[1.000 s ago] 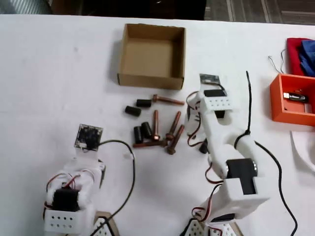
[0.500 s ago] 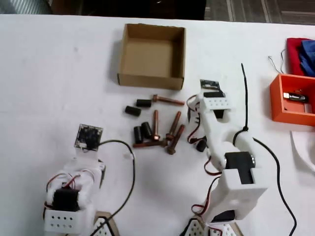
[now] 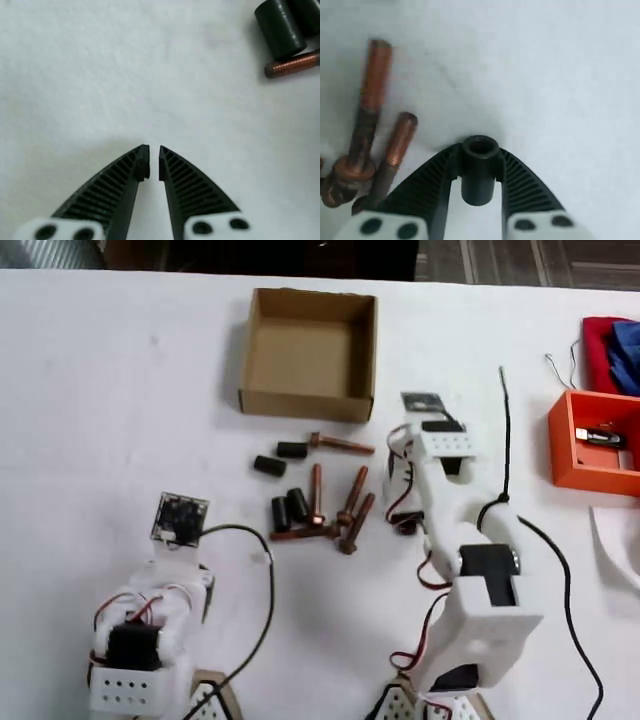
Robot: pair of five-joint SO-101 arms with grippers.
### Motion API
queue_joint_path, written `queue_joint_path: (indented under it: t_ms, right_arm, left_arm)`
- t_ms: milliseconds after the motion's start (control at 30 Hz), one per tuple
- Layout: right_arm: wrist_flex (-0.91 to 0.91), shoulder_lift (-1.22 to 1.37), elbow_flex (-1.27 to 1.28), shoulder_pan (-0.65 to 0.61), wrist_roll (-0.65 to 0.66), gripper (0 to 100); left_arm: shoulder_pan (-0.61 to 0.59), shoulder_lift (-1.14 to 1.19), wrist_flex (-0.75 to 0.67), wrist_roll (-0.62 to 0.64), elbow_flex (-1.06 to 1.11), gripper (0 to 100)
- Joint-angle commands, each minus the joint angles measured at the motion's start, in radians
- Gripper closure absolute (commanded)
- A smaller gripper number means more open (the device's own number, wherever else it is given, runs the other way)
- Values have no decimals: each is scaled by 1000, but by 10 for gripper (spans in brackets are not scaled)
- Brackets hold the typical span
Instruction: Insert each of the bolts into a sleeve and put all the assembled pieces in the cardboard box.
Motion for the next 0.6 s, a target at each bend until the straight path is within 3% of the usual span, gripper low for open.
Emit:
queue_joint_path:
  t_ms: [0, 100, 267, 567]
  right_arm:
    - [-73, 25, -71, -24, 57, 978]
    - [-70, 82, -74, -24, 57, 962]
    - [5, 107, -115, -24, 57, 819]
    - [70, 96, -118, -16, 52, 865]
  left_arm:
    - [5, -15, 5, -6, 19, 935]
    - [5, -15, 5, -6, 19, 935]
    - [5, -15, 5, -6, 19, 935]
    - [5, -15, 5, -6, 19, 935]
